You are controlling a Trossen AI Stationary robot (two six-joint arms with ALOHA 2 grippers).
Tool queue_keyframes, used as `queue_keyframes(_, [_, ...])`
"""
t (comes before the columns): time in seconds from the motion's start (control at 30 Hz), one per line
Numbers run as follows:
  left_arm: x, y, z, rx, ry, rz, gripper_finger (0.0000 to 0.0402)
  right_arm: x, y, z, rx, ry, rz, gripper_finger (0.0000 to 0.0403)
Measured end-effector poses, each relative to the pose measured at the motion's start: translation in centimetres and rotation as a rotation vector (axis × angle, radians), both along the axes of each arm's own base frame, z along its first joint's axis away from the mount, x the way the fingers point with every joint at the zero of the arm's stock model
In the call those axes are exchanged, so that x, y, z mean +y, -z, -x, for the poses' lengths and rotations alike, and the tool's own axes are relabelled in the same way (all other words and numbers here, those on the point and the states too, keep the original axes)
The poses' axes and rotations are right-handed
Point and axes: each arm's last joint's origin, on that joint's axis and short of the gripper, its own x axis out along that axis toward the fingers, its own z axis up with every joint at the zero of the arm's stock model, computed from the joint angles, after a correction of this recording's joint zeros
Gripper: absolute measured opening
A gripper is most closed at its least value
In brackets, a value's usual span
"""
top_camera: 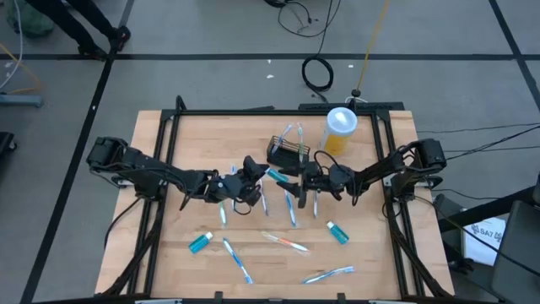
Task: Pick & Place toothbrushing station
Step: Put the blue mouthwash bottle into the black organizer
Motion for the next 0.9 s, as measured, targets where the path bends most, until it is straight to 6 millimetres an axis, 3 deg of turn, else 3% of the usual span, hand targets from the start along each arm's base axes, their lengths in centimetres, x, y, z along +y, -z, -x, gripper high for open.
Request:
queue_keyframes(0.53, [-0.01, -0.12, -0.05, -0.081, -0.034, 0.109, 0.0113, -0.07, -0.01, 0.0, 0.0, 0.016, 0.001, 0.0108])
queue_keyframes(0.9, [-0.01, -0.08, -0.03, -0.075, -0.034, 0.105, 0.0113, -0.45, 0.12, -0.02, 0.013, 0.037, 0.002, 0.01])
